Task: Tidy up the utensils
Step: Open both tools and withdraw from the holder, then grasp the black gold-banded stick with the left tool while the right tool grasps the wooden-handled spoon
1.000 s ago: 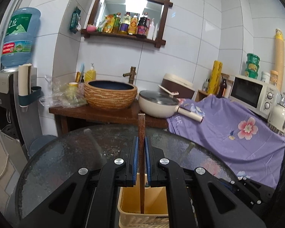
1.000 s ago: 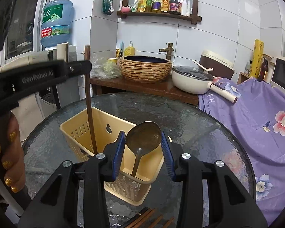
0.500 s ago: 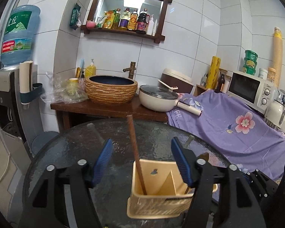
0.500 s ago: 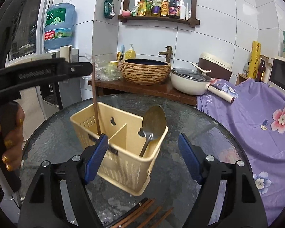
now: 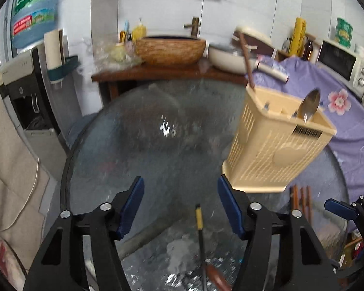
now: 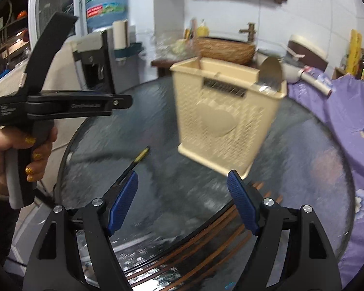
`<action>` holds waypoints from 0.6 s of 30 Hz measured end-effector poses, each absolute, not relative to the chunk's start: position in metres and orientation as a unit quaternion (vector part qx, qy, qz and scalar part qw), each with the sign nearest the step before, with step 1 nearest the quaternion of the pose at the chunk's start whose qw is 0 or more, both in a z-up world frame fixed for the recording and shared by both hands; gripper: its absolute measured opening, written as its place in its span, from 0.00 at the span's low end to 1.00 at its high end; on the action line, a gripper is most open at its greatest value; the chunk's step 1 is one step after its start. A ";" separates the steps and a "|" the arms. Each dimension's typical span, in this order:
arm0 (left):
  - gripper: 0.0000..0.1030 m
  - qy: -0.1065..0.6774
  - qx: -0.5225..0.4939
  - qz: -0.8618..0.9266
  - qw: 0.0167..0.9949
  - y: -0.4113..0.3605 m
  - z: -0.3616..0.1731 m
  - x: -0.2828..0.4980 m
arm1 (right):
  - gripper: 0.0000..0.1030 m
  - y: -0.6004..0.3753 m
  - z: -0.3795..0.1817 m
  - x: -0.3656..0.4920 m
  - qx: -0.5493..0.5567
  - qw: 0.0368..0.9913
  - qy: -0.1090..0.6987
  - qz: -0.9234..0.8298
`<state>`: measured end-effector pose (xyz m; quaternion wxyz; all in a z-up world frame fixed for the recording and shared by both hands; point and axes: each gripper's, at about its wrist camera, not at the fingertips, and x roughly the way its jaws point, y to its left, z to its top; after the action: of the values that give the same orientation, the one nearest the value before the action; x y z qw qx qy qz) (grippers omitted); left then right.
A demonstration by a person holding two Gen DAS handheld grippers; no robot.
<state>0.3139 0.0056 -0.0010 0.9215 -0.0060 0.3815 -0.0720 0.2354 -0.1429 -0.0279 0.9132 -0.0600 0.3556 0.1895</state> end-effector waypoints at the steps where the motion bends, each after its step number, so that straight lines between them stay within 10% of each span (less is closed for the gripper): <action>1: 0.52 0.390 -0.002 -0.071 0.918 0.007 -0.007 0.313 | 0.73 -0.135 -0.034 0.233 -0.063 0.907 0.367 0.198; 18: 0.32 0.467 0.045 -0.079 0.880 -0.004 -0.068 0.313 | 0.51 -0.060 -0.085 0.228 -0.096 0.857 0.450 0.233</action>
<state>0.3133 -0.0039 -0.0678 0.8798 0.0445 0.4665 -0.0792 0.2279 -0.0597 -0.0847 0.8570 -0.0956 0.4498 0.2326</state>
